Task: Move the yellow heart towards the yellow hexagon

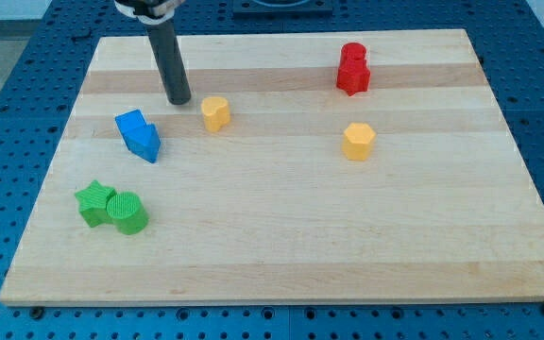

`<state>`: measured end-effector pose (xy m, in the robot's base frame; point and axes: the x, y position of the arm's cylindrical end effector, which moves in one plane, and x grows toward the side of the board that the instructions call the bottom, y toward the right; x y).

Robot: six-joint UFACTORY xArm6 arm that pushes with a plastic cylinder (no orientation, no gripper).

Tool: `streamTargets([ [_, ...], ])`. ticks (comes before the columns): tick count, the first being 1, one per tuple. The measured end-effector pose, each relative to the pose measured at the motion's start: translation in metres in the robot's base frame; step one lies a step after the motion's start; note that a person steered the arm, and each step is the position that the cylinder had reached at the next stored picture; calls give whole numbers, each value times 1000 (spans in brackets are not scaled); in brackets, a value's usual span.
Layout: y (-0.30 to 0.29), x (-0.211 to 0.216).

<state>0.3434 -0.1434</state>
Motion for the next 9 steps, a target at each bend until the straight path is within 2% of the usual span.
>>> streamTargets([
  [3,97,98],
  [4,103,98],
  [6,73,89],
  [9,68,29],
])
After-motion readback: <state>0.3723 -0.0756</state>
